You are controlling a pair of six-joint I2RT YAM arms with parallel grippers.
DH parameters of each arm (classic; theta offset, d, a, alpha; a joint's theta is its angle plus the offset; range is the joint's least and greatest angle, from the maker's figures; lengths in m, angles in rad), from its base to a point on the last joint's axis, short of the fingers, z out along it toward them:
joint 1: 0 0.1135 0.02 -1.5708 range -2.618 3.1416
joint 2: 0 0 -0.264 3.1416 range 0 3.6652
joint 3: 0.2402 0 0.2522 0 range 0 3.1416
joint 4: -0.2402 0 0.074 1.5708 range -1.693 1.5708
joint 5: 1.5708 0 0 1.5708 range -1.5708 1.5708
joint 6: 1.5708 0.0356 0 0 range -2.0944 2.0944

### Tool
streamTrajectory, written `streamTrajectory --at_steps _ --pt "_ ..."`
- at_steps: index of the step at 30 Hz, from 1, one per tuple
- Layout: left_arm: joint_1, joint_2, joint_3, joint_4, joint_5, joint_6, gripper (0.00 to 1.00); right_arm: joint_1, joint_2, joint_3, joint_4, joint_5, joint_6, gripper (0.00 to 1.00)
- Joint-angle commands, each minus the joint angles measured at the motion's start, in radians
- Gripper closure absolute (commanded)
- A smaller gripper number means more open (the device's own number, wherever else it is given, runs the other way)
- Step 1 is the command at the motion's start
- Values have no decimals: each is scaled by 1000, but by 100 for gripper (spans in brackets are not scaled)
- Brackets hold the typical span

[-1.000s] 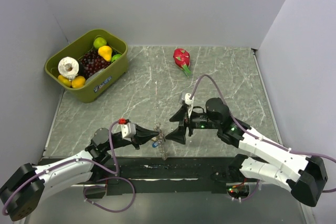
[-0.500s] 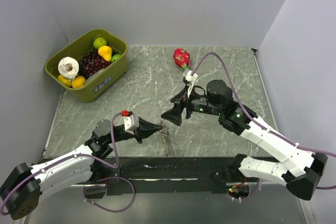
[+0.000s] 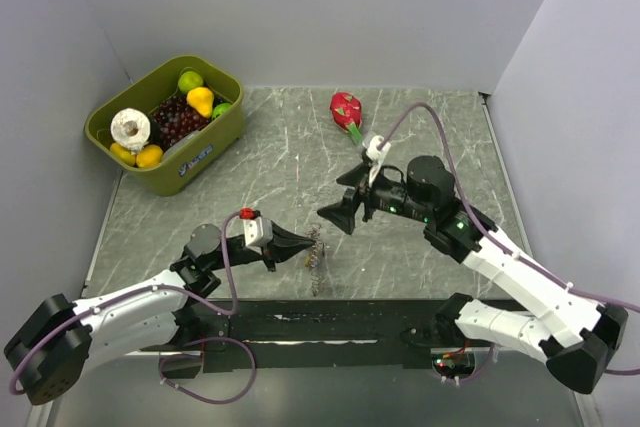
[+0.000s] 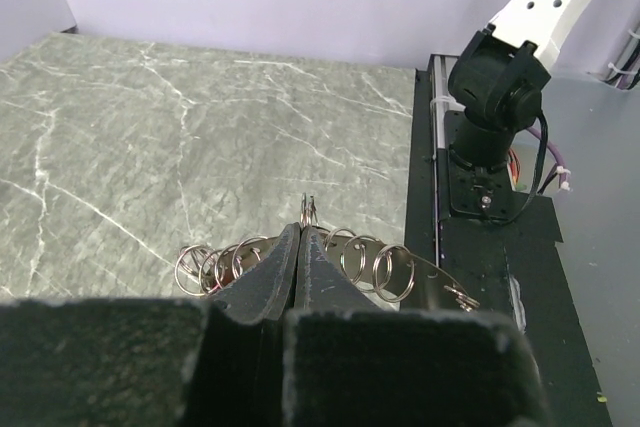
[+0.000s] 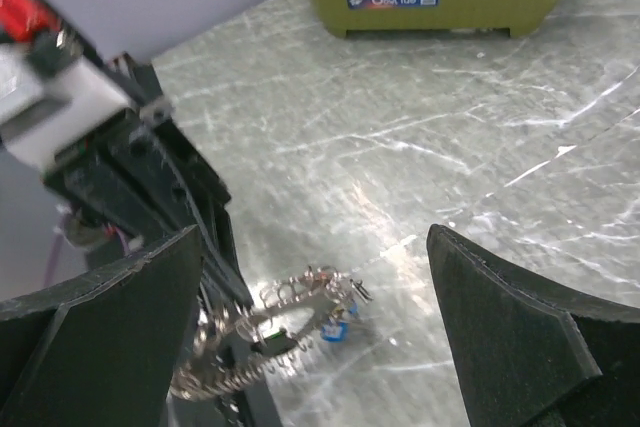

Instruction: Put the keys on the keyring

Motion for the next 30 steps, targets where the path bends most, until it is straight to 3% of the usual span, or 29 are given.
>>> streamTrajectory --at_steps 1,5,8,13,24,30 --pt "-5 25 58 146 38 -5 99 -16 -103 -65 70 -52 -112 0" --pt "-5 57 88 145 -9 -17 99 -33 -138 -57 6 17 -84 19" --pt "-5 88 112 164 -16 -12 99 -66 -160 -71 -22 54 -21 16" --pt "-3 135 123 244 1 -25 99 -132 -163 -110 -11 -124 -9 12" --pt "17 152 123 325 78 -58 99 -157 -171 -123 -23 -300 -46 16" --pt "18 163 141 365 175 -86 99 -157 -142 -157 102 -441 43 37"
